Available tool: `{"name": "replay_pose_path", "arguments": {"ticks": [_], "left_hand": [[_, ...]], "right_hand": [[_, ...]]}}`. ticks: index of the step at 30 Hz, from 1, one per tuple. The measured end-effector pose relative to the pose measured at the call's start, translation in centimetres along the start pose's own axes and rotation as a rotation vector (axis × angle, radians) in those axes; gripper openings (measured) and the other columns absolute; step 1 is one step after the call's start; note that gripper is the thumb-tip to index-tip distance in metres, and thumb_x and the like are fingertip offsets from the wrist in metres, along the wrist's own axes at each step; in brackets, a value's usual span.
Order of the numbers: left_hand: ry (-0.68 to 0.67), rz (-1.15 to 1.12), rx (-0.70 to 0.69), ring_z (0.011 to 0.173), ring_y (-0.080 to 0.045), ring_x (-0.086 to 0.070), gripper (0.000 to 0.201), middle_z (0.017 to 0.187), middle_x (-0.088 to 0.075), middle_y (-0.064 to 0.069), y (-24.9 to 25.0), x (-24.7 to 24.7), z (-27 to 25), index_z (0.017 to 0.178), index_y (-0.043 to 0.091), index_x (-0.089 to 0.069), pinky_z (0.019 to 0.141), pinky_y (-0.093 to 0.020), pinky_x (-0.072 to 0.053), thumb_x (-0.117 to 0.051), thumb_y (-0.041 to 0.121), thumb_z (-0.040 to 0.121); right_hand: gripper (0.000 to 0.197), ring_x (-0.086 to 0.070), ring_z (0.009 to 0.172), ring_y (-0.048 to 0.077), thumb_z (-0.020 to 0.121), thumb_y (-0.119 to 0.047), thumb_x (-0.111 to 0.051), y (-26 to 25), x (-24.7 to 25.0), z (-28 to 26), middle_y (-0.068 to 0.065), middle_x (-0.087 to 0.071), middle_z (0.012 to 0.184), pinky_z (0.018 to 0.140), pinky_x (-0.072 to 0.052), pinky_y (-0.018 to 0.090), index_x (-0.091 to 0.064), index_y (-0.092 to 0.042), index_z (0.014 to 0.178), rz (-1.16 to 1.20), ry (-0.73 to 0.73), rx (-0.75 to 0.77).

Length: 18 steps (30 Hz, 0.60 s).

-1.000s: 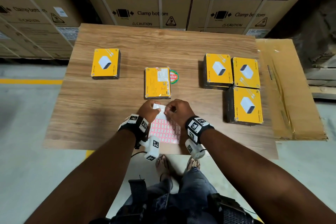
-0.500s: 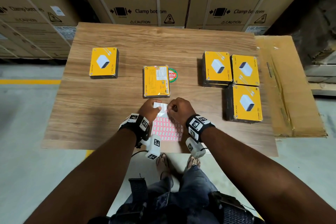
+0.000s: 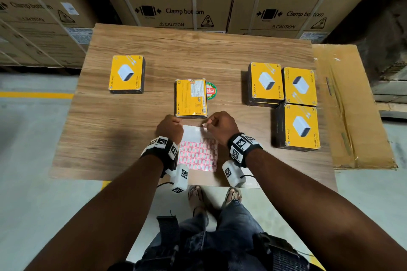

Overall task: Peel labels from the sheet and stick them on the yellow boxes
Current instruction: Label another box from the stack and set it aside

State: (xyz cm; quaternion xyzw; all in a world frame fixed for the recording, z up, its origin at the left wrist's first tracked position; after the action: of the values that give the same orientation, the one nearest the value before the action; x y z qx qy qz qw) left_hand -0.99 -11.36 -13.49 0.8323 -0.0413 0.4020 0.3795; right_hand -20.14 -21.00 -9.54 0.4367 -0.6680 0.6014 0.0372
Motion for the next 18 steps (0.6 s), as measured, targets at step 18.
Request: {"name": "replay_pose_path", "arguments": {"ticks": [18], "left_hand": [[-0.001, -0.037, -0.444, 0.101, -0.018, -0.056, 0.063, 0.116, -0.061, -0.01, 6.5, 3.1, 1.9, 0.119, 0.022, -0.068, 0.091, -0.024, -0.048, -0.089, 0.029, 0.06]], "right_hand": [[0.018, -0.058, 0.081, 0.015, 0.089, -0.022, -0.067, -3.4, 0.4, 3.9, -0.001, -0.065, 0.083, 0.08, -0.045, 0.031, -0.062, -0.022, 0.071, 0.095, -0.203, -0.083]]}}
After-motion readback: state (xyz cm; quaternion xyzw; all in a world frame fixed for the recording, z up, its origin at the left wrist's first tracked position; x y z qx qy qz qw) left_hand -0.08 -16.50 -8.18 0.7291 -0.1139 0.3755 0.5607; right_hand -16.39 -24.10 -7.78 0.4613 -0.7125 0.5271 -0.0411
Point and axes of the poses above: each hand's wrist, its own z-axis towards the middle knuckle, its own x-axis out of the back of the hand, y = z × x, the point moved 10 cm from there along z, towards the middle knuckle
